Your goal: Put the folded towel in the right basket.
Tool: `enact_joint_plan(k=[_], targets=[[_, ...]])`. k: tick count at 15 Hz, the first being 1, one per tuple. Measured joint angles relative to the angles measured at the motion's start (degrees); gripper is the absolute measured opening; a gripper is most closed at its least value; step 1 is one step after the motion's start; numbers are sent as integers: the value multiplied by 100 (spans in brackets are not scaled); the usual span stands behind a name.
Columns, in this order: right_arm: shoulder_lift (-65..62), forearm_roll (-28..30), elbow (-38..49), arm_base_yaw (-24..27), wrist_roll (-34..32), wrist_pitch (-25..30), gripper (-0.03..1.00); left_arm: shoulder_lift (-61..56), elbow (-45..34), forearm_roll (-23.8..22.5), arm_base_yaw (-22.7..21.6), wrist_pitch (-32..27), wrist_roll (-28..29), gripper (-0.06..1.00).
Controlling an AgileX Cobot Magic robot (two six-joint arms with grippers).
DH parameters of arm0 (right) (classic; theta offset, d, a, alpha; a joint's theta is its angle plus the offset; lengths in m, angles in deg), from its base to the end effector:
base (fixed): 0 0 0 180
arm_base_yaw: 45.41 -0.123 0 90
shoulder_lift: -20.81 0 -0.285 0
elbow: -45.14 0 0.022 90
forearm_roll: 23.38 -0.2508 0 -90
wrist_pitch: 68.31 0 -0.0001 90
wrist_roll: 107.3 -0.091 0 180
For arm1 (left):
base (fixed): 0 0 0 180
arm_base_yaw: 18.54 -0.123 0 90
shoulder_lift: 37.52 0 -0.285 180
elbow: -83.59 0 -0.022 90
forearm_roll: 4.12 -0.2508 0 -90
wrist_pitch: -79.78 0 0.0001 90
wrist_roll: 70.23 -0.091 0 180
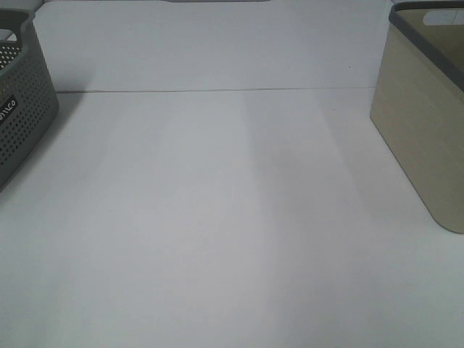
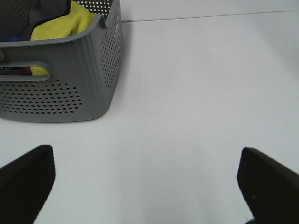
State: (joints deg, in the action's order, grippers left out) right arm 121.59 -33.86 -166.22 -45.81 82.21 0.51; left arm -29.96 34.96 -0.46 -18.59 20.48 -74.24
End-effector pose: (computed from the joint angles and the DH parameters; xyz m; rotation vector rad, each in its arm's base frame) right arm 0.3403 0.0178 0.4451 -0.2058 2.3885 0.1619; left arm -0.0044 -0.0050 0.2792 0.0717 2.0129 -0.0310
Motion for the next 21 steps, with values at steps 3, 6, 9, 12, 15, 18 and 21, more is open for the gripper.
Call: enact_joint_plan(k=[3,6,9,12,15,18,21], targets=[[-1730,-126,1478,0,0,-34,96,0,0,0,0,0,0,99],[-3953,-149,3862,0,0,-791,96,0,0,0,0,0,0,99],[-6503,11,5764,0,0,-1003,96,0,0,0,0,0,0,99],[-7958,258,6658,0,0,-854,96,0,0,0,0,0,0,99],[-8950,435,7523,0,0,-837,96,0,0,0,0,0,0,99],[-9322,476,8056,0,-29,-521,96,0,0,0,0,0,0,99],[-9322,516,8210,0,-218,-464,96,0,0,0,0,0,0,99]])
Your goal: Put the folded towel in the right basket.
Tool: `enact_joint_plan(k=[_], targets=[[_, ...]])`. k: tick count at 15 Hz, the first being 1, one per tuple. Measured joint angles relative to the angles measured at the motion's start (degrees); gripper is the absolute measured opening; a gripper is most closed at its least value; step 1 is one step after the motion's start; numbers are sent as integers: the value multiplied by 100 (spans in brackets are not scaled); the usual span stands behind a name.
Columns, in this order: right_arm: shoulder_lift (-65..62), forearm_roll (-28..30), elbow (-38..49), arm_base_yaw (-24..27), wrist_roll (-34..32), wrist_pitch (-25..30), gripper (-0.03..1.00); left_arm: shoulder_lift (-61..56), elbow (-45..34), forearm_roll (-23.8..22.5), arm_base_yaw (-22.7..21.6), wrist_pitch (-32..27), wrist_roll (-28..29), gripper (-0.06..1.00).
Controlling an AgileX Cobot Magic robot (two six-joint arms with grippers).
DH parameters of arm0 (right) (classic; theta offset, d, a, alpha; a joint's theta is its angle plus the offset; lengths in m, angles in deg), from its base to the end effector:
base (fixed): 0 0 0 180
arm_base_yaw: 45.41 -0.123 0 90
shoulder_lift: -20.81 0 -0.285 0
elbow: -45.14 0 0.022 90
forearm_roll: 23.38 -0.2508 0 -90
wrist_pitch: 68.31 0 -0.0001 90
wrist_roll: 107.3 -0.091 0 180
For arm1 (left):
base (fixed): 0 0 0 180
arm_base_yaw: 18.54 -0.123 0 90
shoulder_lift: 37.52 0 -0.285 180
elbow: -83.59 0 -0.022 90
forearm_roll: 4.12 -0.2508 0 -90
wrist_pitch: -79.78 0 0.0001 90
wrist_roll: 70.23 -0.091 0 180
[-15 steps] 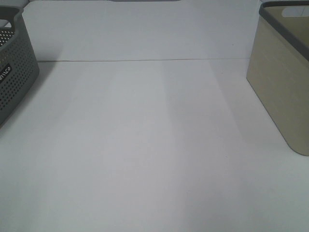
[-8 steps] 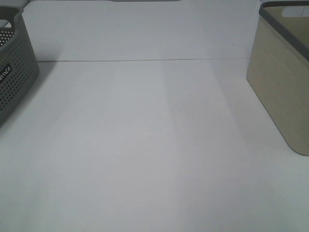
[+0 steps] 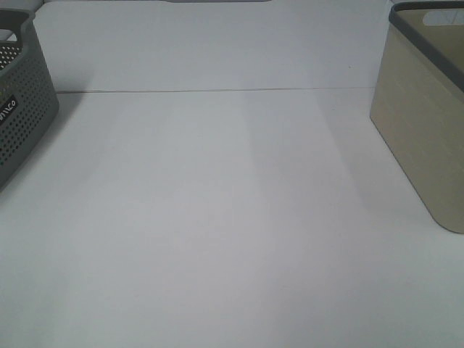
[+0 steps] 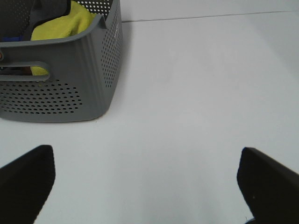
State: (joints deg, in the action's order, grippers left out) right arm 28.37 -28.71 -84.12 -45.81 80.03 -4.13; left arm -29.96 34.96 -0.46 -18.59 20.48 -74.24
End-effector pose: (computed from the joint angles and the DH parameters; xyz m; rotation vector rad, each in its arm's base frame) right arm -0.0042 0.0076 0.2624 -0.1496 2.1288 0.0422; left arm -0.0044 -0.0050 0.2792 0.0717 2.0129 -0.0310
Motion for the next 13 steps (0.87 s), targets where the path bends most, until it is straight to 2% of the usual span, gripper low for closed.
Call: enact_joint_plan(k=[3,13], targets=[[0,143,29,0,-332,-69,96,0,0,0,0,0,0,99],[0,143,29,0,-367,-74,96,0,0,0,0,0,0,99]])
